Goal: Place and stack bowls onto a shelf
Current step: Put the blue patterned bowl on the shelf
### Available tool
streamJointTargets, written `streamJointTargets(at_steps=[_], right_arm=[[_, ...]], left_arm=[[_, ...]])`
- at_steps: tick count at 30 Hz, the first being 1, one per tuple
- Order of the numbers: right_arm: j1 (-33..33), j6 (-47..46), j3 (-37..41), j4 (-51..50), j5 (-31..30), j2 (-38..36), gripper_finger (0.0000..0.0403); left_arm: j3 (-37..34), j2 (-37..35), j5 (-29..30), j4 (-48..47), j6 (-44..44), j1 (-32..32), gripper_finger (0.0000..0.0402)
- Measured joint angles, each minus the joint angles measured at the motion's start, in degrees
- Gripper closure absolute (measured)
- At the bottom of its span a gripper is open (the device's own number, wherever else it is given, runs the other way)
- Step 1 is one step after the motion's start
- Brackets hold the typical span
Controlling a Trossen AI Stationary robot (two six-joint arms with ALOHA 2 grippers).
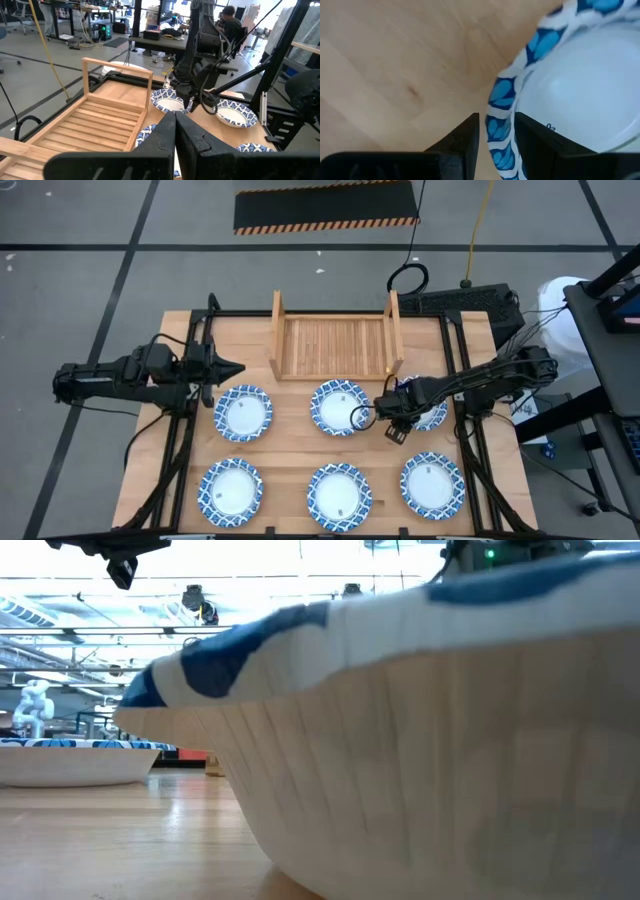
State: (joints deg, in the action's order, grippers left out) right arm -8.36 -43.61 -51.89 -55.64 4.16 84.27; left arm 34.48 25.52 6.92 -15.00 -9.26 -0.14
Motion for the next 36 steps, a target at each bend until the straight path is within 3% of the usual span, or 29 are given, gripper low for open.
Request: streamJointTargets(at_steps=[16,26,36], right_arm=[[0.0,1.4,5.8,6.3,0.4,-0.1,0.0290],[0.0,3.8,6.1,6.6,0.2,-0.1,0.0393],[0.0,4.0,5.9,4.4,2.1,-3.1,0.0402]], left_arm=[[0.0,0.0,0.0,0.2,-1.7,0.0,0.0396],[0.0,0.0,0.0,0.3,-1.7,0.0,0.0396],[0.0,0.0,0.1,0.2,-1.7,0.0,0.0396]])
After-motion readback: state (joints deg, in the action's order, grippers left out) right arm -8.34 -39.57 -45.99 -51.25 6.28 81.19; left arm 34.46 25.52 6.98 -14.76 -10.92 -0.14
